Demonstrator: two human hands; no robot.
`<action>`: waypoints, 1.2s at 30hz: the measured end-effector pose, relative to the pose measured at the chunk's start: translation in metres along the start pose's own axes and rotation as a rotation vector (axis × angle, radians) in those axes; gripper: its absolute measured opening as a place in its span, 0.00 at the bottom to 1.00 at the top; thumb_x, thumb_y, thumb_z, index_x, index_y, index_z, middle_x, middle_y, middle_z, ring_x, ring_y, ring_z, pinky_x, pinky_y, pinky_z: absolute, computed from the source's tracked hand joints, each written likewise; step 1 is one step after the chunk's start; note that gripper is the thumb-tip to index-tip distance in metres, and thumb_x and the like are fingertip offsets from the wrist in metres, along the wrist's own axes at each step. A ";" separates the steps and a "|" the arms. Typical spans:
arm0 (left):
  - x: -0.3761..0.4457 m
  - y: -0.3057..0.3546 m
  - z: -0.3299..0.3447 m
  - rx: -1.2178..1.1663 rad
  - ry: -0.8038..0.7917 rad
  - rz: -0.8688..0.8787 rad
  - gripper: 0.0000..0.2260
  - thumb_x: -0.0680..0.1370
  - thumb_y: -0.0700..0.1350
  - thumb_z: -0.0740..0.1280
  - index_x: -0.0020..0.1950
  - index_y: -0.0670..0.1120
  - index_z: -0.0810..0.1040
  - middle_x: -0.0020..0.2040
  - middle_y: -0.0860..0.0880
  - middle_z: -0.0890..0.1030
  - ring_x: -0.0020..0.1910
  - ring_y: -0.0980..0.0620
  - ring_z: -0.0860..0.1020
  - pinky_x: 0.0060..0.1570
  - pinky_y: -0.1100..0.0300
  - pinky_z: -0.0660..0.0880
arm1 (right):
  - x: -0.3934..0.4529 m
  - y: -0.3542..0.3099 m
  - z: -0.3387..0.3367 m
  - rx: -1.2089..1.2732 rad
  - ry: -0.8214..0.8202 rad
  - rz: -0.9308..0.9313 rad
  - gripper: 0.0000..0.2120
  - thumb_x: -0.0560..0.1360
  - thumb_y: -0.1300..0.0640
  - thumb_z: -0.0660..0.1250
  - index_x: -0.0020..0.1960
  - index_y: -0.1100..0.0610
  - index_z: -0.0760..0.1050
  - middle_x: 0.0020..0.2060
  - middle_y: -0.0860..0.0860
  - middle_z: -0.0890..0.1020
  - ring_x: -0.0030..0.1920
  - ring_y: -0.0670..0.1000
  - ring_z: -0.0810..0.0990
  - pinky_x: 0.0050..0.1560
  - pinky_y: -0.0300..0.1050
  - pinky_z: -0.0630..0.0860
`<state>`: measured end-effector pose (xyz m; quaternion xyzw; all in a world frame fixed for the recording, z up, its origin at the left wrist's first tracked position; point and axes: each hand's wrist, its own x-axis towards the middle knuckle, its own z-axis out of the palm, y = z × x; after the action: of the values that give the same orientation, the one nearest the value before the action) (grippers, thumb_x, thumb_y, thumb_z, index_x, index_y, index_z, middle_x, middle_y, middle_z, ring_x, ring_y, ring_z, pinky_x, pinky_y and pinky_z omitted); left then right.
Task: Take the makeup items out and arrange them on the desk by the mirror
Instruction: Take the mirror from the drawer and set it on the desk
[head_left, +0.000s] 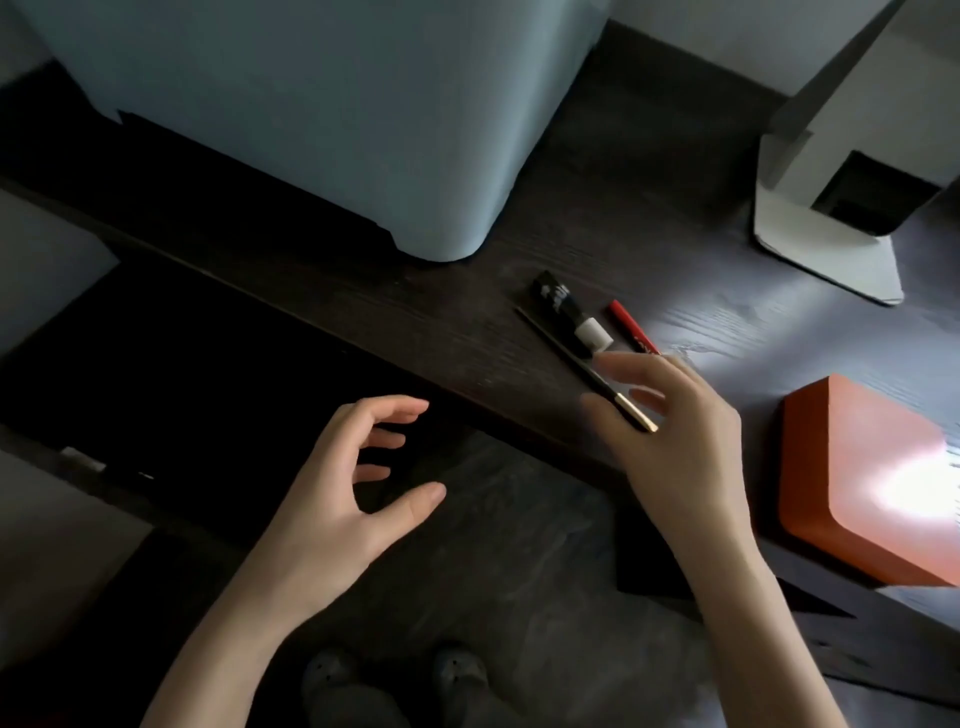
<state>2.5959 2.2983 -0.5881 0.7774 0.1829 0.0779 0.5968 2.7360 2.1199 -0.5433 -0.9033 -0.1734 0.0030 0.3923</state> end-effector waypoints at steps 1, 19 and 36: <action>-0.005 -0.002 -0.006 0.006 0.007 -0.006 0.25 0.62 0.61 0.67 0.59 0.65 0.70 0.59 0.65 0.73 0.60 0.66 0.72 0.51 0.68 0.71 | -0.006 -0.007 0.004 0.055 0.005 -0.019 0.13 0.69 0.61 0.73 0.51 0.50 0.80 0.46 0.41 0.80 0.49 0.39 0.79 0.52 0.24 0.69; -0.090 -0.084 -0.146 -0.036 0.357 -0.209 0.26 0.62 0.59 0.69 0.60 0.59 0.72 0.57 0.60 0.75 0.59 0.61 0.73 0.54 0.64 0.73 | -0.061 -0.115 0.176 0.224 -0.560 -0.173 0.15 0.70 0.60 0.73 0.56 0.51 0.79 0.49 0.40 0.80 0.52 0.38 0.78 0.55 0.32 0.74; -0.059 -0.130 -0.180 -0.261 0.377 -0.285 0.37 0.69 0.36 0.73 0.68 0.60 0.59 0.65 0.65 0.68 0.66 0.72 0.64 0.68 0.72 0.60 | -0.053 -0.143 0.267 0.164 -0.657 -0.315 0.16 0.70 0.61 0.73 0.56 0.51 0.77 0.48 0.42 0.79 0.52 0.38 0.78 0.53 0.26 0.71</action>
<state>2.4560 2.4663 -0.6569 0.6320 0.3865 0.1593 0.6525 2.6041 2.3827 -0.6330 -0.7819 -0.4261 0.2464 0.3825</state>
